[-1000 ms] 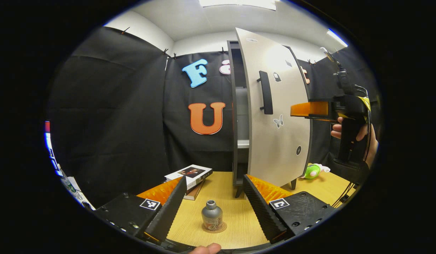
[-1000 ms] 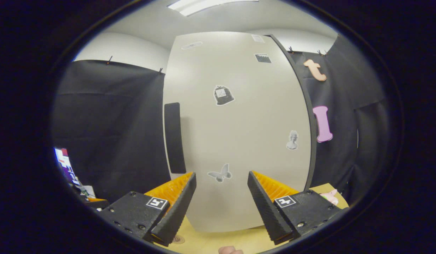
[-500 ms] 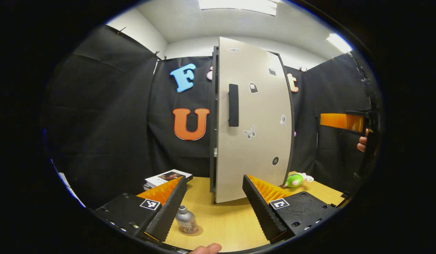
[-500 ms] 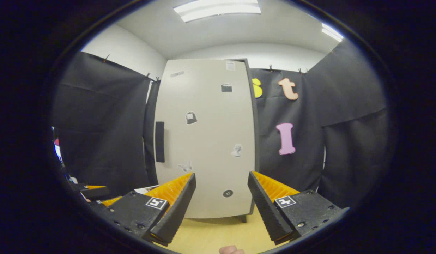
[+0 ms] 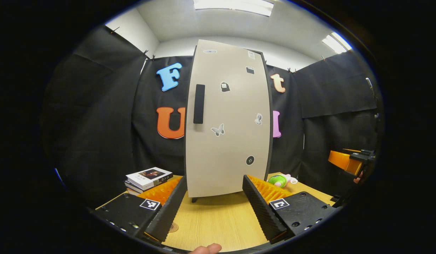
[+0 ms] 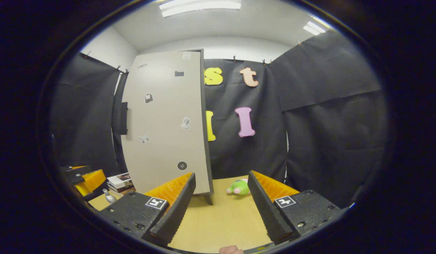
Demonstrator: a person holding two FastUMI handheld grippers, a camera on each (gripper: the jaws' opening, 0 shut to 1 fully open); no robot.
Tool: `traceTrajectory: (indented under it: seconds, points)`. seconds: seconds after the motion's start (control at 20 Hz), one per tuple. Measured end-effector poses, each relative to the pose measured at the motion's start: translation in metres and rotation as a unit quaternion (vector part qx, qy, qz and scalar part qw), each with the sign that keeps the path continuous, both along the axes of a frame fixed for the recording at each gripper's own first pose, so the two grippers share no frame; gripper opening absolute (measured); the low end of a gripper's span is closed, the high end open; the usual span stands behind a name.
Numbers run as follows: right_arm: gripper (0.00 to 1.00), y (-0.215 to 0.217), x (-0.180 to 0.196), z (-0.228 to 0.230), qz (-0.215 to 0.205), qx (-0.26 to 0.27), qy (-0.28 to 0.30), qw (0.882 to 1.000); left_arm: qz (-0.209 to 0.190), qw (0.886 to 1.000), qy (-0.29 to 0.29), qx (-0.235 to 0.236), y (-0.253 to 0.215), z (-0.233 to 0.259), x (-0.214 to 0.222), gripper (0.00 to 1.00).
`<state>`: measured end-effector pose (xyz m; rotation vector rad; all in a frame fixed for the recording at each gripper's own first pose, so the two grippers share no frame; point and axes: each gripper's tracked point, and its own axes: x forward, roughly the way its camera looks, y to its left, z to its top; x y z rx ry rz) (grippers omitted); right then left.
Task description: Open the cabinet door with the right hand, grasp the bottle in the cabinet with the left hand and place it on the coaster, then close the cabinet door with the right hand.
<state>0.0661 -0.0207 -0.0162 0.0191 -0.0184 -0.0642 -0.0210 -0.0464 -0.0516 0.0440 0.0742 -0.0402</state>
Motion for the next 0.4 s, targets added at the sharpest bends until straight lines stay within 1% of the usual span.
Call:
traceTrajectory:
  seconds: [0.15, 0.2, 0.25, 0.3, 0.35, 0.4]
  points:
    - [0.96, -0.008, -0.005, -0.017, -0.001, 0.005, 0.016, 1.0, 0.007, 1.0, 0.002, 0.013, -0.001, -0.004, -0.002, 0.96]
    - [0.96, -0.009, -0.006, -0.019, -0.003, 0.011, 0.017, 1.0, 0.01, 1.0, 0.002, 0.017, 0.0, -0.004, -0.003, 1.0]
    - [0.96, -0.01, -0.006, -0.019, -0.002, 0.018, 0.015, 1.0, 0.009, 1.0, -0.001, 0.017, -0.002, -0.003, -0.003, 0.96]
    - [0.92, -0.008, -0.005, -0.019, 0.003, 0.019, 0.013, 1.0, 0.007, 1.0, -0.006, 0.014, -0.004, -0.001, -0.002, 0.96]
    - [0.96, -0.01, -0.005, -0.021, -0.001, 0.015, 0.014, 1.0, 0.008, 1.0, -0.009, 0.012, -0.005, 0.002, -0.003, 0.97]
    - [0.96, -0.014, -0.004, -0.019, -0.006, 0.012, 0.013, 1.0, 0.008, 1.0, -0.011, 0.009, -0.005, 0.002, -0.003, 0.96]
